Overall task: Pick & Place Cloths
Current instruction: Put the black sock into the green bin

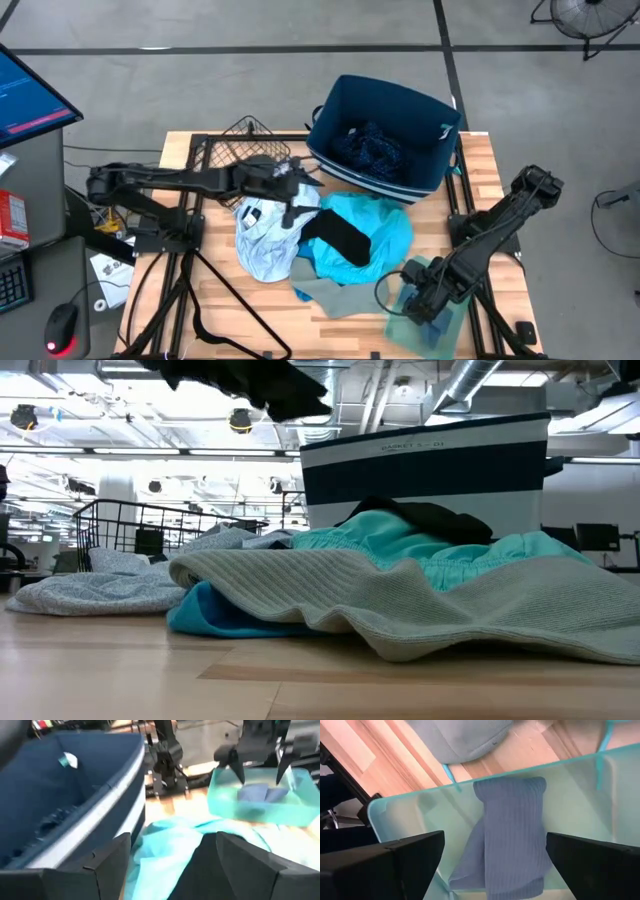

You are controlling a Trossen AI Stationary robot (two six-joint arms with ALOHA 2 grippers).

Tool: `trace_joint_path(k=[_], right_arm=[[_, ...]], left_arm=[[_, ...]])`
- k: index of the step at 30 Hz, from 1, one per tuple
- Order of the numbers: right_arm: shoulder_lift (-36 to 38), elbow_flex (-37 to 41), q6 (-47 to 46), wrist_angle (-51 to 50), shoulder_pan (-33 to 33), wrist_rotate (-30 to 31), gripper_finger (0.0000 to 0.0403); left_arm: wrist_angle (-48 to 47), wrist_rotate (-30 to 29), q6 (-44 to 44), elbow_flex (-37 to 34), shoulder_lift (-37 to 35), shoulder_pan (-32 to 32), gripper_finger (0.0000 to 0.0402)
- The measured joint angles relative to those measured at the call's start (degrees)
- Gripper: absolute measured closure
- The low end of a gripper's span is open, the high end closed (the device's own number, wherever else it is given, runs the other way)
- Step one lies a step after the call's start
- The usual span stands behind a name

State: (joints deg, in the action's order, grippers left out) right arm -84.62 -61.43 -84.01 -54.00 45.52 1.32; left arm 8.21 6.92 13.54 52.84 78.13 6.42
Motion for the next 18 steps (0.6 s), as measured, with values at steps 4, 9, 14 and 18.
trace_joint_path(k=[4,9,14,18], right_arm=[[-0.02,-0.13,0.01,0.10,-0.37,0.06,0.0065],[0.00,-0.13,0.16,0.11,-0.35,0.13,0.0065],[0.00,-0.13,0.13,0.25,-0.35,0.13,0.0066],[0.00,-0.13,0.00,0.46,-0.35,0.17,0.0066]], left_arm=[[5.43,5.55,-0.36,0.00,5.07,0.15,0.0121],[11.98,10.51,1.45,0.00,10.14,0.15,0.0121],[16.18,11.80,3.08,0.00,15.03,-0.05,0.0121],[20.09,13.10,3.12,0.00,19.14,-1.33,0.0121]])
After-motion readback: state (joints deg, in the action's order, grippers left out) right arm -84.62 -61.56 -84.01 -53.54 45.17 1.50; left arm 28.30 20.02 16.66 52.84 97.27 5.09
